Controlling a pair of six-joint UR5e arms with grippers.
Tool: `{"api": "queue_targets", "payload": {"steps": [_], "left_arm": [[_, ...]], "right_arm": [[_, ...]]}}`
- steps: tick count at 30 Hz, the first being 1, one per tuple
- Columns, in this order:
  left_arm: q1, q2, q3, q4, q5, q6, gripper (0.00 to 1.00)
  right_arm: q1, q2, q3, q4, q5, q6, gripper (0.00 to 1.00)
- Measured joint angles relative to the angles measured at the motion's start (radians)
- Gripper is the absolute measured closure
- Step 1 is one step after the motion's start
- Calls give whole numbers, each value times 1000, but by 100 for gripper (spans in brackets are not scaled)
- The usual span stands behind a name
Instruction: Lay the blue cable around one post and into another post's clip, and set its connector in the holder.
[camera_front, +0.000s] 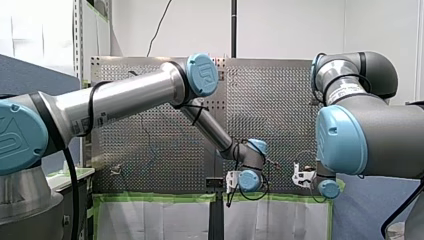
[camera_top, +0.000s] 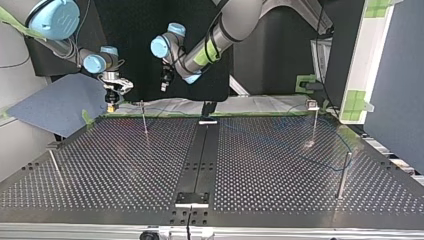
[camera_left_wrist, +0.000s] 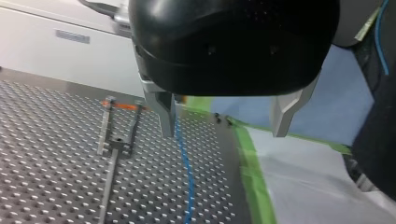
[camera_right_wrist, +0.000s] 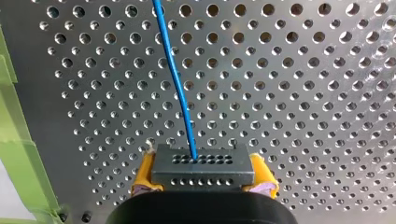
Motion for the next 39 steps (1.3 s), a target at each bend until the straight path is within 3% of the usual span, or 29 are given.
{"api": "queue_targets", "payload": {"steps": [9, 19, 28, 39], "left_arm": [[12, -52, 70, -16, -6, 1, 0], [26, -55, 73, -1, -56, 32, 0], [31, -55, 64, 14, -72, 42, 0], [37, -55, 66, 31, -85, 65, 0]], "right_arm": [[2, 0, 0, 0, -3, -1, 95], [4, 0, 0, 11, -3, -12, 95], [3, 0, 19, 46, 10, -59, 95], [4, -1, 62, 15, 4, -75, 92]]}}
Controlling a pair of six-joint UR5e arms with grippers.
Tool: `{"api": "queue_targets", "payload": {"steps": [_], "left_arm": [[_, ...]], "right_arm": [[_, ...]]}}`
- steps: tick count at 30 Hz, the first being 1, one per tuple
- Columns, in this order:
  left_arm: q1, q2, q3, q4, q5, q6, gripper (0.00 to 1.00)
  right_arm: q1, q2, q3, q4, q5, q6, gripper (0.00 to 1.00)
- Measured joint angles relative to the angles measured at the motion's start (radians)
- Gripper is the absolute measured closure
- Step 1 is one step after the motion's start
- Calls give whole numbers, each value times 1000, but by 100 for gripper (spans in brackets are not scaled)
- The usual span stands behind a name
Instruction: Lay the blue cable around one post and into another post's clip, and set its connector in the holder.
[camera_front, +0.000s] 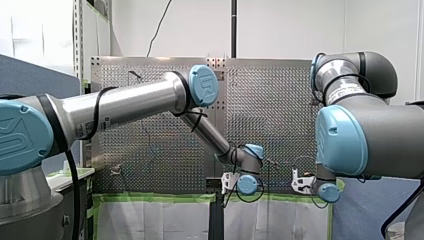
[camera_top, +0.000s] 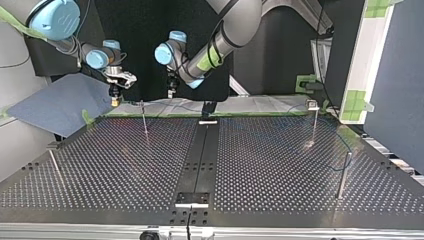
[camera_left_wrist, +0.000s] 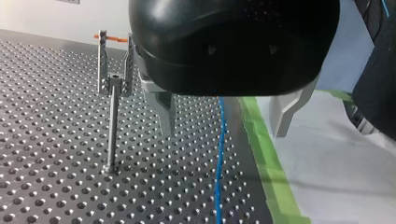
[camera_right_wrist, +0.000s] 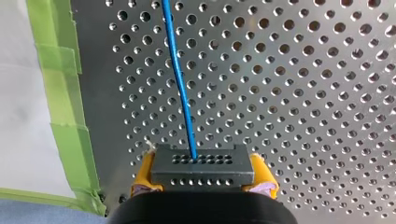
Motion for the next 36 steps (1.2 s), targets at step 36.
{"api": "queue_targets", "payload": {"steps": [36], "left_arm": [[77, -84, 15, -68, 3, 65, 0]], "right_arm": [[-11, -1, 40, -25, -87, -32, 92]]}}
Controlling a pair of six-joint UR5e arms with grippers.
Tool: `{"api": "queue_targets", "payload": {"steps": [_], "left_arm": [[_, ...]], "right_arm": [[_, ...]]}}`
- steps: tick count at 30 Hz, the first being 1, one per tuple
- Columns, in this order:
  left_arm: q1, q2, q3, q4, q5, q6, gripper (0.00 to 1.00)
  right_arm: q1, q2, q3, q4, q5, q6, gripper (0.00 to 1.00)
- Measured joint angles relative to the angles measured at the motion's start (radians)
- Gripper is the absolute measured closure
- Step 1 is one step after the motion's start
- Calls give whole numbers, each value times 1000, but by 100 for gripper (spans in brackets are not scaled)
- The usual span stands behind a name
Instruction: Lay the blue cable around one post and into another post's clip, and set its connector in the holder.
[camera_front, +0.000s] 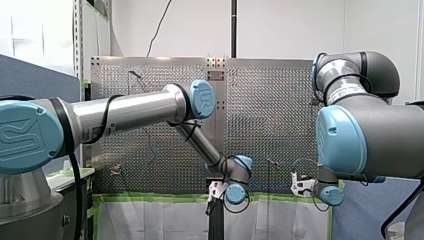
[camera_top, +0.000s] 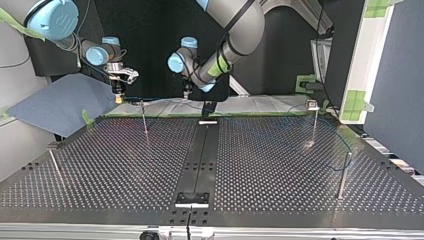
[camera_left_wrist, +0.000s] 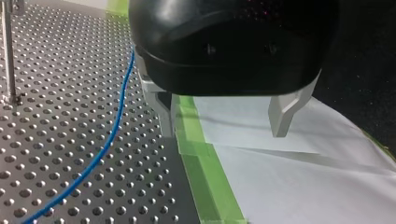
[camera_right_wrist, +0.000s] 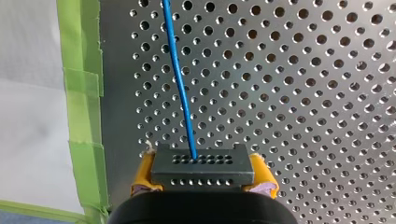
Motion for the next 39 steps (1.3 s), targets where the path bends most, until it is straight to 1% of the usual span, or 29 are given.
{"api": "queue_targets", "payload": {"steps": [4, 9, 12, 16, 20, 23, 31, 35, 39], "left_arm": [[3, 0, 16, 7, 1, -1, 0], [-4, 2, 50, 9, 0, 1, 0], [-12, 14, 44, 19, 1, 2, 0], [-16, 27, 21, 47, 0, 3, 0], [-19, 30, 25, 77, -2, 3, 0], [-20, 29, 28, 85, 0, 4, 0], [-15, 26, 50, 88, 0, 10, 0], [-8, 23, 66, 81, -1, 12, 0], [-1, 22, 68, 71, 0, 12, 0]], "right_arm": [[0, 0, 0, -2, 1, 1, 92], [0, 0, 0, -6, 2, 4, 92], [1, 0, 0, -10, 3, 8, 92], [3, 0, 0, -15, 3, 12, 92], [3, 0, 0, -17, 5, 14, 92], [3, 0, 0, -19, 7, 15, 92], [5, 0, 0, -19, 8, 16, 92], [7, 0, 0, -19, 8, 16, 92], [8, 0, -1, -20, 8, 16, 92]]}}
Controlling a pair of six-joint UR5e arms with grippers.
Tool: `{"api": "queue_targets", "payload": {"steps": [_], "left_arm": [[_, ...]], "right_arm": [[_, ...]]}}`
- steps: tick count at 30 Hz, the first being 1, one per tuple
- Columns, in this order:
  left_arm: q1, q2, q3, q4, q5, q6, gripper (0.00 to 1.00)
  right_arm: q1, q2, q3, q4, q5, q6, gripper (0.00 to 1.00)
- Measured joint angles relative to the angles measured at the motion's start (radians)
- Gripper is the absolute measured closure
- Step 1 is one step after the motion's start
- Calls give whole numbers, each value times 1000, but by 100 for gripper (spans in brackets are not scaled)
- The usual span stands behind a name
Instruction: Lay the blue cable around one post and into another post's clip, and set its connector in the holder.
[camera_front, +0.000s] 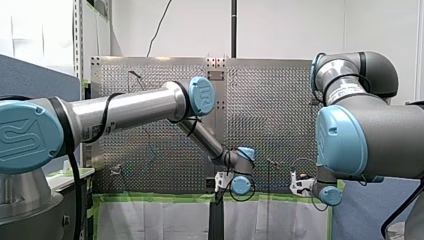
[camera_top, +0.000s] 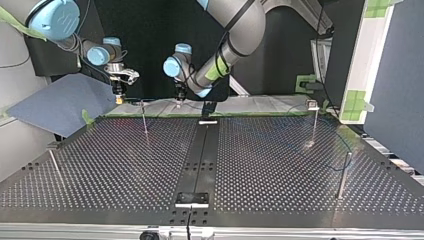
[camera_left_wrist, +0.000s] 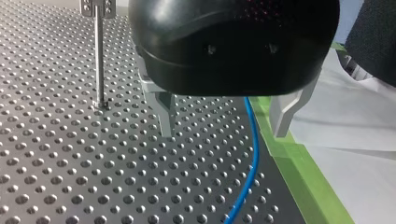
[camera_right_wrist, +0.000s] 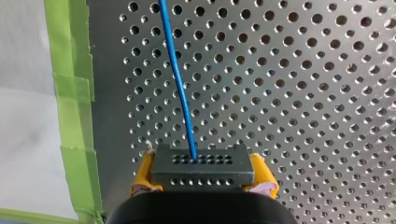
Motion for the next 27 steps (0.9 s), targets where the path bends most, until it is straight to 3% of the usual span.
{"api": "queue_targets", "payload": {"steps": [7, 14, 21, 23, 27], "left_arm": [[15, 0, -11, -7, 0, 1, 0], [20, 0, -28, 38, -7, 9, 0], [14, 1, -1, 57, 0, 11, 0], [10, 1, 5, 50, 3, 11, 11], [6, 1, 1, 46, 8, 8, 19]], "right_arm": [[1, 0, 0, -1, 0, 0, 92], [1, 0, 0, -2, -2, 0, 92], [-1, 0, 0, -2, -2, 0, 92], [-1, 0, 0, -3, -1, 0, 92], [0, 0, 0, -5, 0, 0, 92]]}}
